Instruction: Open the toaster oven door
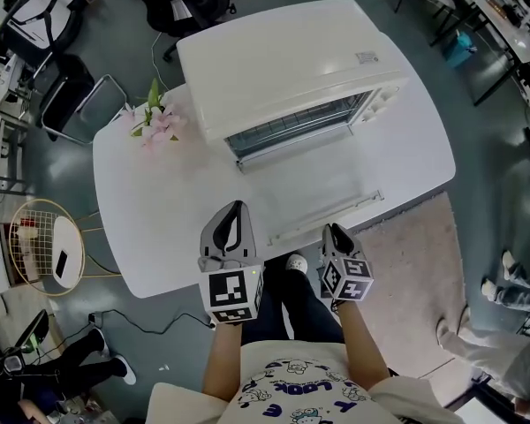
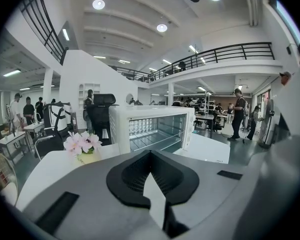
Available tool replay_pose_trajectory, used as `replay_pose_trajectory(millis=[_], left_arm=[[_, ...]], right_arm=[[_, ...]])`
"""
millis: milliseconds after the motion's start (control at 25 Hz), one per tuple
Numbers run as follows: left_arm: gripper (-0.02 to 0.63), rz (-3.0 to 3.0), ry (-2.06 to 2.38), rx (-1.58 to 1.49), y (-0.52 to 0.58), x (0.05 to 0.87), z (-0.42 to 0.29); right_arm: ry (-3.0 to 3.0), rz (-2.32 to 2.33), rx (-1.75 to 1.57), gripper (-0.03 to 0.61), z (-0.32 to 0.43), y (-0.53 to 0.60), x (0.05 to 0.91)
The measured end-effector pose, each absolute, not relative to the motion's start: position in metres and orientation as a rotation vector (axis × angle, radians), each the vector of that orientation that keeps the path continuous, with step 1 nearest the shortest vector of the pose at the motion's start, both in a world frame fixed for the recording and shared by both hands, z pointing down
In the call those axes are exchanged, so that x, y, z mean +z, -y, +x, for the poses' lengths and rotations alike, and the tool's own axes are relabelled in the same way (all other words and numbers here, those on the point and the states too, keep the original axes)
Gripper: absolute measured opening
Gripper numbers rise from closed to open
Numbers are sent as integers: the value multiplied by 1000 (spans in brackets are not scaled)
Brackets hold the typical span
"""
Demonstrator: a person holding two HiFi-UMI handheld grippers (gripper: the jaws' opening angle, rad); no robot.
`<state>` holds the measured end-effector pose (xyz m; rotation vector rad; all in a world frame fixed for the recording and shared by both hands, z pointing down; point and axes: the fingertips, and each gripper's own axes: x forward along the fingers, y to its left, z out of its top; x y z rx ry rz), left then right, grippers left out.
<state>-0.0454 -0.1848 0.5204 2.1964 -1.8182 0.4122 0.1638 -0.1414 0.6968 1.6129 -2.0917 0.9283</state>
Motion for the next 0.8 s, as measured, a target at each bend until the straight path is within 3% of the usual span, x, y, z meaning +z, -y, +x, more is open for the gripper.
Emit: replay_pose_trajectory(millis=[200, 280, 800], left_arm=[[3, 2219, 1831, 375, 187, 503, -45], [3, 2228, 1837, 353, 189, 494, -45], [3, 2295, 1922, 184, 199, 416, -59]], right_arm=[[2150, 1661, 783, 55, 173, 150, 648], [2179, 1691, 686, 9, 177, 161, 621], [2381, 1856, 265, -3, 174, 212, 452]])
